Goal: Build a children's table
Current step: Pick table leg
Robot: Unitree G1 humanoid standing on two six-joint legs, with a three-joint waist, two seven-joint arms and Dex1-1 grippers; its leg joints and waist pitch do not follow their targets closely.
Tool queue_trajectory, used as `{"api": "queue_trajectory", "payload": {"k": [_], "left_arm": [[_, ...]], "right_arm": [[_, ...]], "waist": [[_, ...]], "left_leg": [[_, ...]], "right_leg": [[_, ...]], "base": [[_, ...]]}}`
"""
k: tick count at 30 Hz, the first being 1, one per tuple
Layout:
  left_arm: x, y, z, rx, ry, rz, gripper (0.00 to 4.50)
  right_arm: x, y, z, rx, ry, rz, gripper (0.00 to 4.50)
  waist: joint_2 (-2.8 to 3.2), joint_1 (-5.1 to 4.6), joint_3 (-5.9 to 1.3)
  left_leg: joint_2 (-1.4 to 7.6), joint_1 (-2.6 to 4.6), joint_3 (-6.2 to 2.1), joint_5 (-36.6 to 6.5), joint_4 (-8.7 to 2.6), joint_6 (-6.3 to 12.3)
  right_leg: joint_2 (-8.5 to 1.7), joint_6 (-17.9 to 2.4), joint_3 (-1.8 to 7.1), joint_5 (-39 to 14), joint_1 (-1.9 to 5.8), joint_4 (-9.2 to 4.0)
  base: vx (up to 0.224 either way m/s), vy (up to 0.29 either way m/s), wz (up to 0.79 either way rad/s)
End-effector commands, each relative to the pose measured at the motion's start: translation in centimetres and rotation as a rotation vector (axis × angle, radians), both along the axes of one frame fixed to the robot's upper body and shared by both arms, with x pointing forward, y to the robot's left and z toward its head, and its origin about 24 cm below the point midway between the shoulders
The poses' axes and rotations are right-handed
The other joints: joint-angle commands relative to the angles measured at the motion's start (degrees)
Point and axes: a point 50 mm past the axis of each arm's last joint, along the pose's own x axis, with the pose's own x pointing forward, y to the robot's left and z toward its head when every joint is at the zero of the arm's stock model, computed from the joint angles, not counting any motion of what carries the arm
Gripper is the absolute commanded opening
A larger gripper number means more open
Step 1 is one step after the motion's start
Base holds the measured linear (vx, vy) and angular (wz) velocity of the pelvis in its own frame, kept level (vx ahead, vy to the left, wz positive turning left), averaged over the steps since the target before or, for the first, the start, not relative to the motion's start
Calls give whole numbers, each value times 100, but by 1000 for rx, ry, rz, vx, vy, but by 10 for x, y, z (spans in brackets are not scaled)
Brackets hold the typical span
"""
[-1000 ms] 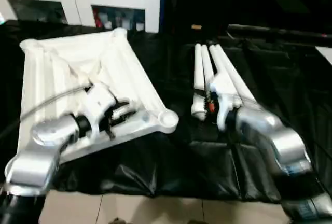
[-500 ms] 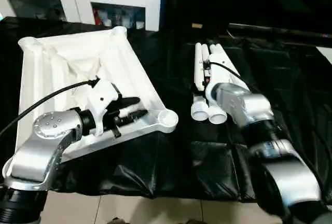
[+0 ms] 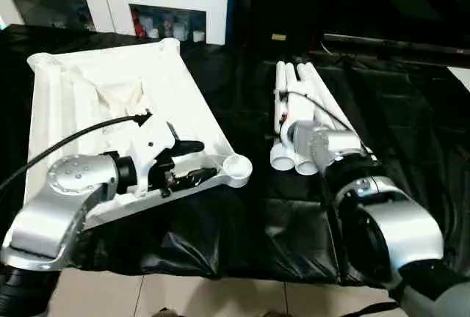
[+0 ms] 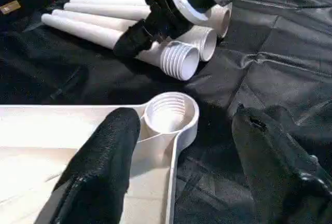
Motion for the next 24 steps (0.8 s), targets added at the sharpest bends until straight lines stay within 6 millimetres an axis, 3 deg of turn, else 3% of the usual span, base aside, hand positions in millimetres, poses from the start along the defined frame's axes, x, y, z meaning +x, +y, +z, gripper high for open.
{"api": "queue_trajectory", "payload": {"k": [1, 9, 10, 14, 24], "left_arm": [[-1, -4, 8, 8, -15, -38, 354], [-1, -2, 15, 43, -19, -61, 409], [0, -2, 16, 44, -19, -62, 422], [0, -2, 21, 48, -9, -86, 445], [0, -2, 26, 79, 55, -103, 450]], "right_arm": [[3, -1, 5, 13, -4, -19, 450], [-1, -2, -2, 68, 76, -46, 450], [-1, -2, -2, 77, 82, -50, 423], [-1, -4, 0, 152, 109, -99, 411], [-4, -7, -6, 232, 177, -151, 332]], "waist": [[98, 20, -365], [112, 30, -326], [112, 35, -324], [111, 40, -320], [91, 38, -298]], "left_leg": [[181, 50, -6, -462, -423, -295], [182, 49, -10, -509, -436, -300], [181, 52, -6, -509, -436, -303], [178, 52, -7, -513, -440, -320], [180, 51, -2, -535, -446, -359]], "right_leg": [[-448, -1183, 180, 145, 287, -299], [-449, -1179, 180, 111, 269, -304], [-447, -1182, 179, 129, 267, -304], [-448, -1191, 176, 137, 268, -298], [-451, -1185, 175, 36, 262, -300]], "base": [[0, 0, 0], [0, 0, 0], [0, 0, 0], [0, 0, 0], [0, 0, 0]]}}
